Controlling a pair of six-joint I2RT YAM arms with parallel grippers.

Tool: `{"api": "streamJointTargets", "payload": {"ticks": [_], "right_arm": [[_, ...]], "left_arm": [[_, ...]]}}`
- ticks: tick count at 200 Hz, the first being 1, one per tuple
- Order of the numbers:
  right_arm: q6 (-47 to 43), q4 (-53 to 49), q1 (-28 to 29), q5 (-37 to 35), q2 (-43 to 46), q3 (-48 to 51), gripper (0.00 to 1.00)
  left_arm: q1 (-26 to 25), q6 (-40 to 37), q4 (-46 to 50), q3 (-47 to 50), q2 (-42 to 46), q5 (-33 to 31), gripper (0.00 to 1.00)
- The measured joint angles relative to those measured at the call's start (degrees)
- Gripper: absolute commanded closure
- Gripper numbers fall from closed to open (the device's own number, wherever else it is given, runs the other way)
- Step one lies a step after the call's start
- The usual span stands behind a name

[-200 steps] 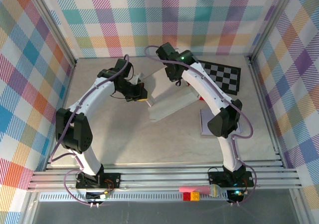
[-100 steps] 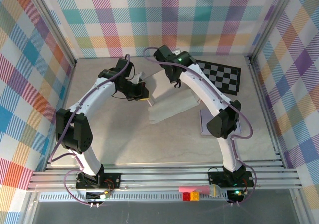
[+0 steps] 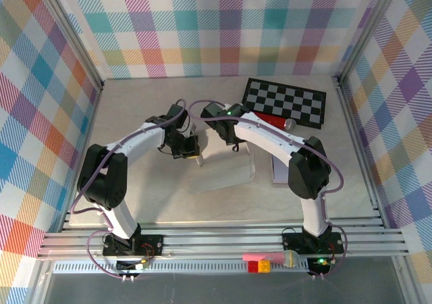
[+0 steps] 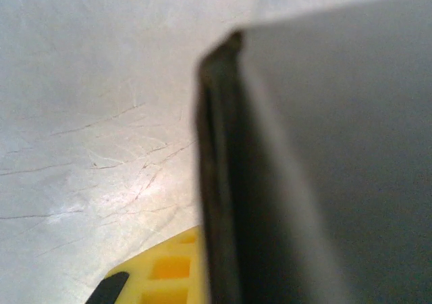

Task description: Fold the paper box

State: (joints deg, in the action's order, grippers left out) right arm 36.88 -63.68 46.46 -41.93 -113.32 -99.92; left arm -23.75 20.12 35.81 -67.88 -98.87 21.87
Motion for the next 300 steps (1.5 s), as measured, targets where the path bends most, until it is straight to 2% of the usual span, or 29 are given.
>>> {"api": "streamJointTargets", "payload": {"ticks": [17,68,133,153,174,264,300], "right_arm": [[0.9,1.8,0.0,1.3,0.0,3.1,1.00],[1.2,4.1,-0.3,3.1,0.0,5.6,1.00],[1.2,5.7,-1.1,5.6,0.0,6.7,1.00],[1.3,6.1,-1.1,6.3,0.0,7.2,1.00],[1.3,6.2,-1.2,6.7,-0.1,7.4,1.00],[2.6,6.8,-2.9,9.9,-0.2,8.9,1.00],[3.0,7.6,-4.1,12.2,-0.2,9.6,1.00]], "left_arm": [[-0.9,1.1,-3.1,3.0,0.0,-1.3,0.94],[-1.2,2.8,-10.4,5.4,-0.7,-5.2,0.87],[-1.3,2.6,-14.1,5.4,-1.3,-9.0,0.85],[-2.0,2.6,-14.7,5.4,-1.7,-10.7,0.91],[-3.7,2.6,-15.0,5.4,-1.8,-14.7,1.00],[-14.1,6.7,-13.1,4.3,-2.3,-37.1,1.00],[-16.1,7.7,-12.9,4.2,-2.8,-41.5,1.00]]}}
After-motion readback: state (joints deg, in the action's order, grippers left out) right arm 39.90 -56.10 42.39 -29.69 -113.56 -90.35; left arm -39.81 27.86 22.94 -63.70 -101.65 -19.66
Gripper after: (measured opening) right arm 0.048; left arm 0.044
